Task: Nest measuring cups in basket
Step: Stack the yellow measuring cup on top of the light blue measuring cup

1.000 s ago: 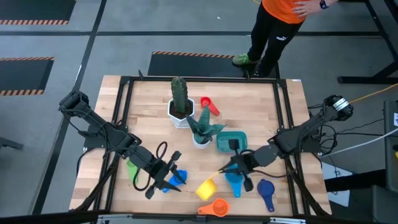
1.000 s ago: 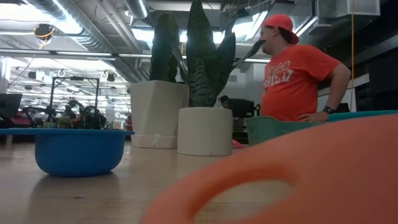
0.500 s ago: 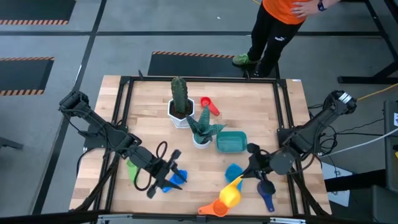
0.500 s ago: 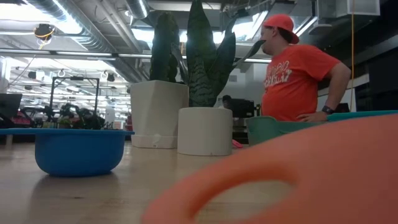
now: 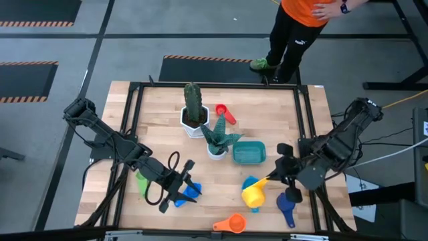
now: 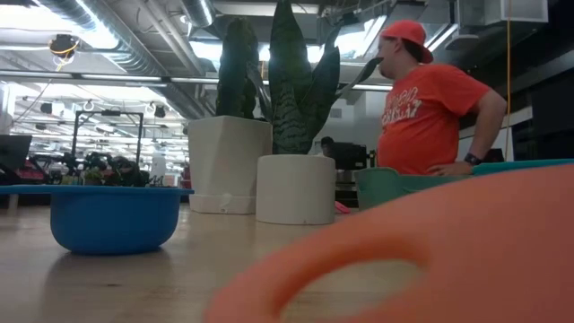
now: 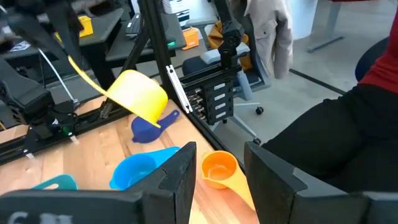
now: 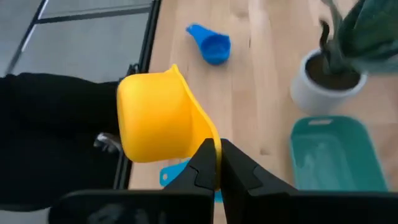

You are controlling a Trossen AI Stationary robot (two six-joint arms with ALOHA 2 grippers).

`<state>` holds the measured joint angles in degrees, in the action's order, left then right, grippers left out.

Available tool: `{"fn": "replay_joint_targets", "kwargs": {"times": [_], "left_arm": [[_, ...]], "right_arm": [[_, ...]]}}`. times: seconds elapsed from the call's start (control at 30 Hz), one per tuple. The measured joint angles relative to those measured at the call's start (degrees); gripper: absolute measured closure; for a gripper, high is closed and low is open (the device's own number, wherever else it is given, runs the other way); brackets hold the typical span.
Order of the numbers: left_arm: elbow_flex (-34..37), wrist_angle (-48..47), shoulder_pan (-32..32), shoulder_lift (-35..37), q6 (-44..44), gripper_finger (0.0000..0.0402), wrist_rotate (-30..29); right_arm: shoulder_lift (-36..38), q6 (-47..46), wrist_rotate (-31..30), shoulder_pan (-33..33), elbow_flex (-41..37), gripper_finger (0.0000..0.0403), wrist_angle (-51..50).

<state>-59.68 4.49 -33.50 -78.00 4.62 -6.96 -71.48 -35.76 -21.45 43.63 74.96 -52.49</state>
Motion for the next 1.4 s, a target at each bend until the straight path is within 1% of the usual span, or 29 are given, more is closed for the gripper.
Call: {"fn": "replay_joint_targets", "kwargs": {"times": [0.1, 0.2, 0.3, 0.57, 0.77, 1.0, 1.4], "left_arm": [[0.0, 0.0, 0.0, 0.0, 0.0, 0.0274, 0.0], [0.0, 0.0, 0.0, 0.0, 0.0, 0.0273, 0.0], [0.0, 0.0, 0.0, 0.0, 0.0, 0.0273, 0.0], [0.0, 0.0, 0.0, 0.0, 0.0, 0.0273, 0.0], [0.0, 0.0, 0.0, 0.0, -0.1, 0.0273, 0.0], [0.0, 0.0, 0.0, 0.0, -0.1, 0.0273, -1.0], [0.0, 0.0, 0.0, 0.0, 0.0, 0.0273, -1.3]], "right_arm": [[-3.4, 1.1, -0.5, 0.0, 4.7, 0.0395, -5.9], [-7.2, 1.4, -1.0, -0.1, 8.8, 0.0395, -13.8], [-11.2, 1.6, -1.7, 0.0, 11.3, 0.0395, -19.1], [-19.1, 5.6, -5.7, 0.0, 12.9, 0.0395, -20.1], [-22.4, 6.3, -6.0, 0.0, 13.0, 0.0393, -21.5], [-24.9, 8.4, -8.2, 0.0, 13.0, 0.0393, -22.6], [-25.1, 9.7, -10.1, 0.0, 13.0, 0.0393, -23.9]]}}
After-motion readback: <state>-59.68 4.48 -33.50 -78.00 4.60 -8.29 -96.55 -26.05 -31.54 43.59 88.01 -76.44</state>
